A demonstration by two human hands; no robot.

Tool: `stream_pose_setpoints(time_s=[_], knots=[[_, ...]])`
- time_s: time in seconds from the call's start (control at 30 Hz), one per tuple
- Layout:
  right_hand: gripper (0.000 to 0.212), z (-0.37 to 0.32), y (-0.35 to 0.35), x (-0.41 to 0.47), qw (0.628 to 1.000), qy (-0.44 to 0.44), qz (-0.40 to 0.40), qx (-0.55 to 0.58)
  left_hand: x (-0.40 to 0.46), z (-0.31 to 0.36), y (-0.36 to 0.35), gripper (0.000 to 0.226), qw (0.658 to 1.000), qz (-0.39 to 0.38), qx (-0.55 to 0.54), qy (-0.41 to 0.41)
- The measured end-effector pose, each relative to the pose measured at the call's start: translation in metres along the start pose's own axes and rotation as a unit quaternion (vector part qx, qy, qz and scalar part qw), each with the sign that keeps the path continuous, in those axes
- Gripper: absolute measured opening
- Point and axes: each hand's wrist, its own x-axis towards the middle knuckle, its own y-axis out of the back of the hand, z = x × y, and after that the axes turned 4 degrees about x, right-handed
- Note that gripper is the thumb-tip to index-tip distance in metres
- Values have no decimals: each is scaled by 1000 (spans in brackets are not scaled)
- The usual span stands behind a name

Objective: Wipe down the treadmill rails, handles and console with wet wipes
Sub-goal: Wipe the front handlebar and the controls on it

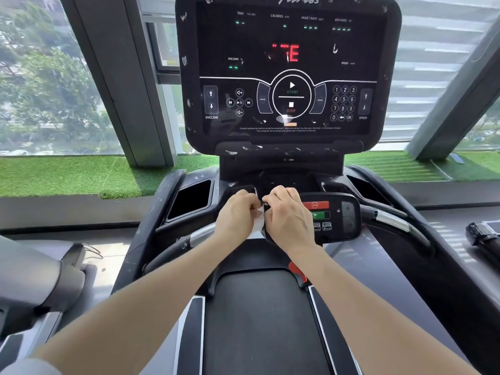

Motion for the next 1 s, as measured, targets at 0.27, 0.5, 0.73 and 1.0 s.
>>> stream_pose_setpoints(time_s=[0.27, 0.5, 0.73, 1.0], knots=[[15, -1, 2, -1, 999, -14, -28, -15, 40, -1, 16, 27, 982, -137, 65, 111], [11, -3, 4, 2, 999, -17, -37, -29, 49, 4, 21, 28, 975, -187, 84, 85], [5, -5, 0, 2, 999, -18, -25, -41, 8, -3, 5, 8, 999, -10, 30, -36], [8, -2, 1, 1, 999, -5, -29, -43, -21, -29, -12, 13, 939, 130, 144, -285]])
